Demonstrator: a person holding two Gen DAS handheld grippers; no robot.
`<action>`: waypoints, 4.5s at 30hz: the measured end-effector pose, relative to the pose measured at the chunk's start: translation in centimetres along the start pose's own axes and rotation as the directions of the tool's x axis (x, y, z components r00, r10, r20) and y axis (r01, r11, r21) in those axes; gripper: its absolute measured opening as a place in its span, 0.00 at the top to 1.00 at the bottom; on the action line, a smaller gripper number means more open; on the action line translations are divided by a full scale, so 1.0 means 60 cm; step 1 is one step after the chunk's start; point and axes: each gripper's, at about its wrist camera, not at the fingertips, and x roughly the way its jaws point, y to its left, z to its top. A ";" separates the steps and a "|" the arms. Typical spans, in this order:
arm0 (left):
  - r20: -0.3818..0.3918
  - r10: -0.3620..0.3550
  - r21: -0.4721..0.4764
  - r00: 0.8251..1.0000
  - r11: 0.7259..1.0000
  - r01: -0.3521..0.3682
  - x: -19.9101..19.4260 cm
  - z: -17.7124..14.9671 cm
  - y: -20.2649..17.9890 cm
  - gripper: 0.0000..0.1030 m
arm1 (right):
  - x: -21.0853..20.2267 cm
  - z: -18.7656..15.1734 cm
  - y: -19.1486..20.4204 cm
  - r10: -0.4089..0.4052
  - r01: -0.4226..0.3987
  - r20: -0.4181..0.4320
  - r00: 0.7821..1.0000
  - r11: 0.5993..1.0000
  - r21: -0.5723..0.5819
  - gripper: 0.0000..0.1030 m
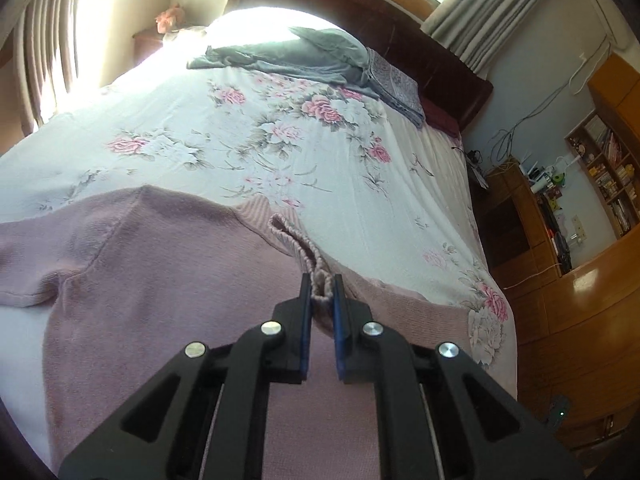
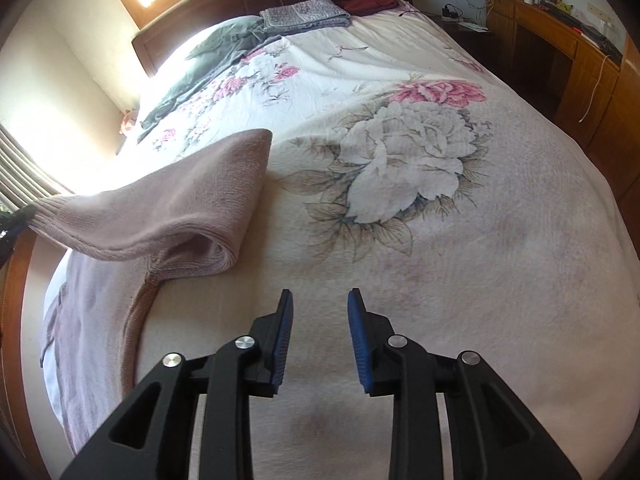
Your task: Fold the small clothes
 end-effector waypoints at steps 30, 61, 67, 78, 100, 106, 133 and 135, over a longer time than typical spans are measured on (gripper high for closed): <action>-0.050 0.216 -0.241 0.975 0.945 -0.222 0.037 0.028 0.336 0.94 | 0.102 0.080 0.188 0.117 -0.114 -0.246 0.962 0.993 0.026 0.79; -0.099 0.145 -0.227 0.985 0.960 -0.164 -0.052 -0.057 0.448 0.44 | 0.037 -0.026 0.399 0.071 -0.120 -0.180 0.981 0.954 -0.276 0.50; -0.084 0.243 -0.403 0.966 0.879 -0.256 -0.160 -0.112 0.644 0.44 | 0.047 -0.112 0.460 0.083 -0.153 -0.224 0.971 0.936 -0.317 0.50; 0.103 0.168 -0.750 0.980 0.661 -0.035 -0.276 -0.180 0.919 0.49 | 0.061 -0.190 0.524 0.039 -0.118 -0.242 0.970 0.939 -0.324 0.49; 0.239 0.194 -0.776 0.952 0.627 0.068 -0.281 -0.129 1.043 0.59 | 0.051 -0.231 0.564 -0.070 0.008 -0.190 0.979 0.952 -0.307 0.49; 0.209 0.249 -0.772 0.946 0.636 0.003 -0.285 -0.119 1.042 0.92 | 0.046 -0.227 0.558 -0.077 0.021 -0.173 0.982 0.952 -0.306 0.49; 0.211 -0.144 -0.132 0.967 0.976 0.174 -0.153 0.053 0.328 0.94 | 0.015 -0.195 0.418 -0.029 -0.002 -0.118 0.993 0.966 -0.257 0.48; 0.169 -0.171 -0.091 0.971 0.978 0.188 -0.123 0.041 0.275 0.94 | 0.016 -0.197 0.408 -0.033 0.003 -0.112 0.993 0.965 -0.262 0.48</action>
